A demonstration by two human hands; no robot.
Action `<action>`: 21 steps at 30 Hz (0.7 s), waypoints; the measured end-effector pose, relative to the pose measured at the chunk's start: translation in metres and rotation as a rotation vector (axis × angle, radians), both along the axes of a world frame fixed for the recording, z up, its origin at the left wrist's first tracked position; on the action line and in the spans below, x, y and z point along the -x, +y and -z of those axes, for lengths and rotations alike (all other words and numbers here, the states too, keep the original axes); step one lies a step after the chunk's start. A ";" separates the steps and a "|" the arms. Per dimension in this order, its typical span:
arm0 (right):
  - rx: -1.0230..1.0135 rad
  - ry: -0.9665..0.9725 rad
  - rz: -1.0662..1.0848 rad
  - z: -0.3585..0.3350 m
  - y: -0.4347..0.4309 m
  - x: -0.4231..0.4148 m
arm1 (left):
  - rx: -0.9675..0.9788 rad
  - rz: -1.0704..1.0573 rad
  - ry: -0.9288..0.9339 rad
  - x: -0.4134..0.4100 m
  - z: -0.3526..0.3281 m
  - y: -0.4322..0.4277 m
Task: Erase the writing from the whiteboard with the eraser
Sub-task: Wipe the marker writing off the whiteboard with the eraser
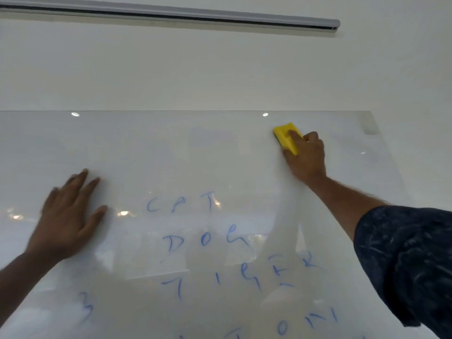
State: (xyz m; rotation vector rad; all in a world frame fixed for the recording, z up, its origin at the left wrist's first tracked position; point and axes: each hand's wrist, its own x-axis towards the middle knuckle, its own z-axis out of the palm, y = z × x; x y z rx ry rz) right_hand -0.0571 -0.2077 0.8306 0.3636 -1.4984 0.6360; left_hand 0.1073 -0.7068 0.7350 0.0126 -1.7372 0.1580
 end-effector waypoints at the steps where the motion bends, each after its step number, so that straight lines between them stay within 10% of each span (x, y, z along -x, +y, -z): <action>1: 0.072 0.017 -0.025 -0.001 -0.001 0.005 | -0.002 -0.002 0.018 0.001 -0.006 0.015; 6: -0.424 0.196 -0.001 0.041 -0.037 0.004 | 0.088 0.049 0.037 0.026 -0.031 0.066; 12: 0.047 0.051 -0.007 0.002 -0.004 0.012 | 0.161 0.049 -0.001 0.049 -0.058 0.121; 17: -0.360 0.220 0.001 0.038 -0.024 0.010 | 0.128 0.018 -0.005 0.068 -0.071 0.145; 21: -0.099 0.128 0.048 0.011 0.020 0.022 | 0.121 0.006 0.003 0.072 -0.078 0.147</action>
